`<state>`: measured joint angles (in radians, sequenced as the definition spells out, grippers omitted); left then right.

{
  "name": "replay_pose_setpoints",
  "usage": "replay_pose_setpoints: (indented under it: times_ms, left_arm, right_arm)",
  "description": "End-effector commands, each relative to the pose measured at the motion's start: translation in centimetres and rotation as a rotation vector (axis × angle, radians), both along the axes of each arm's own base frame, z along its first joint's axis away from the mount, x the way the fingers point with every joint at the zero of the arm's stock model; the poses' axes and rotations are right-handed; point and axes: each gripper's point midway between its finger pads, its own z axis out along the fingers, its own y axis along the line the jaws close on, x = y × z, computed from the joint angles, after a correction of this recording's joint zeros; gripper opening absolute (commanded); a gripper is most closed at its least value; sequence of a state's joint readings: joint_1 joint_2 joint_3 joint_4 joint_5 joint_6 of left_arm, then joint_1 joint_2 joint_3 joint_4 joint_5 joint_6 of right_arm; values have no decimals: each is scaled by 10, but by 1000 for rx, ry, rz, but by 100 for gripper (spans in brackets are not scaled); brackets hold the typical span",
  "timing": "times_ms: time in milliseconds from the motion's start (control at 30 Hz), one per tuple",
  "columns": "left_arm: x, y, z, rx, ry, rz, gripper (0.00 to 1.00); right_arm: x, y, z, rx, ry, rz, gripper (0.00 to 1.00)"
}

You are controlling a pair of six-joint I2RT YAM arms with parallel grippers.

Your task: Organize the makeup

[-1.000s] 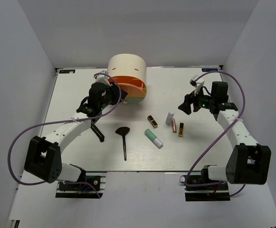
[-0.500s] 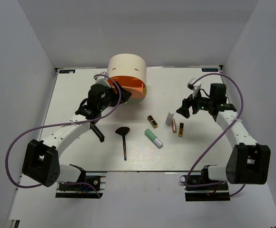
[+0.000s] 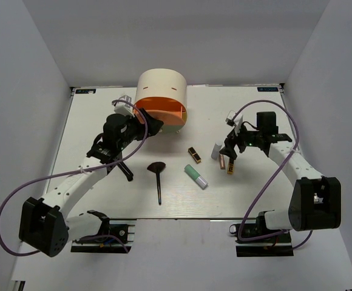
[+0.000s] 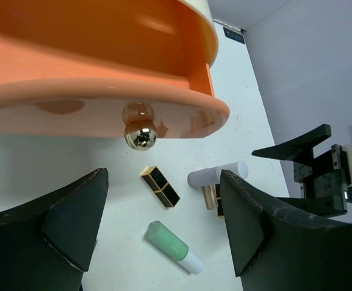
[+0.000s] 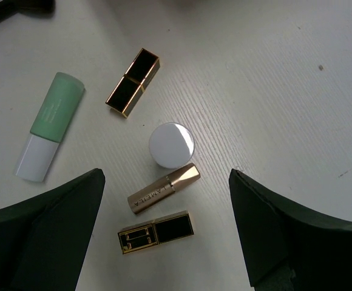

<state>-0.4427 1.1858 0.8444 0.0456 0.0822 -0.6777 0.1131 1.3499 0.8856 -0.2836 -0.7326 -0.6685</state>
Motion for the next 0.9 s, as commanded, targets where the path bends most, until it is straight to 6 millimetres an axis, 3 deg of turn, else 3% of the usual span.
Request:
replay_pose_setpoints:
  times_ms: [0,33,300,467,867]
  left_arm:
    - [-14,3,7,4,-13,-16,84]
    - [-17,5,13,-3,-28,-16,84]
    - [-44,23,6,6,4,17,84]
    - [-56,32,8,1,4,37,84]
    - [-66,40,6,23,17,51,84]
  right_arm:
    - [-3,6,-6,-24,-46,83,89]
    - [-3,6,-10,-39,-62,103,89]
    - [14,10,-16,-70,-89,117,89]
    - [10,18,-22,-104,-69,183,88]
    - [33,20,-22,-305,-17,280,86]
